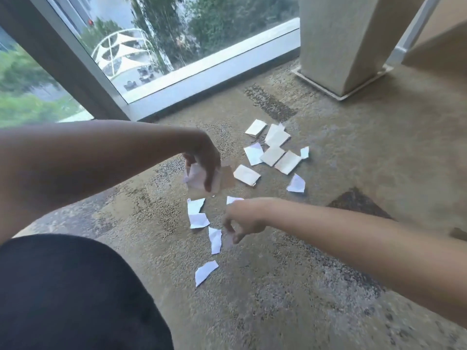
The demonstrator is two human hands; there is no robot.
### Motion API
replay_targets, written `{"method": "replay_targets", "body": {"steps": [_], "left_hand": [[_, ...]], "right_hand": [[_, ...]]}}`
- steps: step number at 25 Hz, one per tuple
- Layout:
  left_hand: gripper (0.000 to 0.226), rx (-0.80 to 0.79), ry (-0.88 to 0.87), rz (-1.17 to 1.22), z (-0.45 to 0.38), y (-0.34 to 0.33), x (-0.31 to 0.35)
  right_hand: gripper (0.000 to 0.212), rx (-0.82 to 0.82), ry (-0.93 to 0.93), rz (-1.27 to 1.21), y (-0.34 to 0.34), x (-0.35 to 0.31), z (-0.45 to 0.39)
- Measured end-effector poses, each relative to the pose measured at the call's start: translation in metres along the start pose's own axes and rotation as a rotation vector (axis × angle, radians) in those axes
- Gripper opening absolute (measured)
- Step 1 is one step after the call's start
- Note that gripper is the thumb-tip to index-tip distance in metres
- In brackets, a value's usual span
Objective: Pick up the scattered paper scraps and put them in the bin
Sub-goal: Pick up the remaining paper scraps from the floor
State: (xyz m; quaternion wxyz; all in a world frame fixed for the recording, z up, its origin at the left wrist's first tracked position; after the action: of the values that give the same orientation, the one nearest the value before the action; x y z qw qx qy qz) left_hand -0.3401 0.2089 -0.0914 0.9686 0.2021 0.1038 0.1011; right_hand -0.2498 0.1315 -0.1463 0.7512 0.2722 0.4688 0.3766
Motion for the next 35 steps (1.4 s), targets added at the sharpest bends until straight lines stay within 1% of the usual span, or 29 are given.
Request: {"method": "replay_targets", "body": {"steps": [1, 3, 4, 6, 7, 8, 11, 15, 18, 21, 22, 24, 25, 26, 28, 30, 32, 35], "left_hand": [[0.046, 0.021, -0.015, -0.07, -0.011, -0.009, -0.003], [0.057, 0.125, -0.03, -0.218, -0.031, -0.033, -0.01], [0.059, 0.163, -0.032, -0.234, -0.041, -0.042, -0.014], [0.061, 0.187, -0.036, -0.222, -0.06, -0.056, -0.021], [0.062, 0.208, -0.042, -0.218, -0.066, -0.064, -0.024], [0.064, 0.247, -0.041, -0.209, -0.073, -0.071, -0.027], [0.071, 0.438, -0.077, -0.16, -0.082, -0.078, -0.037], [0.077, 0.511, -0.136, -0.021, -0.086, -0.089, -0.045], [0.091, 0.546, -0.152, 0.005, -0.085, -0.086, -0.043], [0.105, 0.522, -0.054, 0.092, -0.087, -0.083, -0.052], [0.112, 0.494, -0.01, 0.133, -0.089, -0.085, -0.056], [0.122, 0.423, 0.068, 0.209, -0.093, -0.091, -0.062], [0.121, 0.386, 0.096, 0.237, -0.094, -0.094, -0.063], [0.113, 0.353, 0.113, 0.245, -0.094, -0.096, -0.063], [0.092, 0.305, 0.123, 0.205, -0.092, -0.097, -0.06], [0.081, 0.279, 0.117, 0.139, -0.09, -0.097, -0.057], [0.079, 0.223, 0.107, 0.098, -0.089, -0.102, -0.055], [0.078, 0.113, 0.06, 0.048, -0.089, -0.113, -0.052]], "right_hand": [[0.021, 0.013, 0.068, -0.026, -0.013, -0.012, -0.012], [0.018, -0.046, 0.136, 0.029, -0.061, -0.049, -0.036], [0.015, -0.023, 0.167, 0.049, -0.076, -0.061, -0.046], [0.006, 0.15, 0.178, 0.118, -0.075, -0.069, -0.053], [0.007, 0.216, 0.176, 0.168, -0.076, -0.073, -0.053], [0.009, 0.246, 0.171, 0.197, -0.08, -0.077, -0.054], [0.007, 0.248, 0.176, 0.093, -0.088, -0.08, -0.052], [0.01, 0.275, 0.117, -0.07, -0.09, -0.075, -0.049], [0.017, 0.295, 0.063, -0.173, -0.091, -0.071, -0.046], [0.03, 0.339, -0.01, -0.227, -0.089, -0.058, -0.038], [0.035, 0.385, -0.057, -0.22, -0.084, -0.05, -0.035], [0.046, 0.499, -0.21, -0.237, -0.076, -0.026, -0.029], [0.051, 0.534, -0.301, -0.268, -0.076, -0.014, -0.026], [0.054, 0.542, -0.387, -0.32, -0.076, -0.004, -0.024], [0.055, 0.525, -0.49, -0.41, -0.078, 0.004, -0.023], [0.05, 0.5, -0.529, -0.404, -0.076, 0.001, -0.026], [0.044, 0.484, -0.539, -0.359, -0.072, -0.003, -0.028], [0.036, 0.48, -0.526, -0.366, -0.068, -0.004, -0.03]]}}
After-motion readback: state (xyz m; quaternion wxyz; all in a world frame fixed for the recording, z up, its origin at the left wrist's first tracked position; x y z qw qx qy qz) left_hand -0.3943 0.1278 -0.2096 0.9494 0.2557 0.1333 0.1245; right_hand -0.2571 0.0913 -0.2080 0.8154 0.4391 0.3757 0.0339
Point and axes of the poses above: each hand's wrist, its own z-axis away from the middle knuckle, its own y-axis out of the back of the hand, x = y × z, the point moved 8 cm from there along -z, towards the middle knuckle, and after that the axes turned 7 degrees about y, right-handed, at the moved point
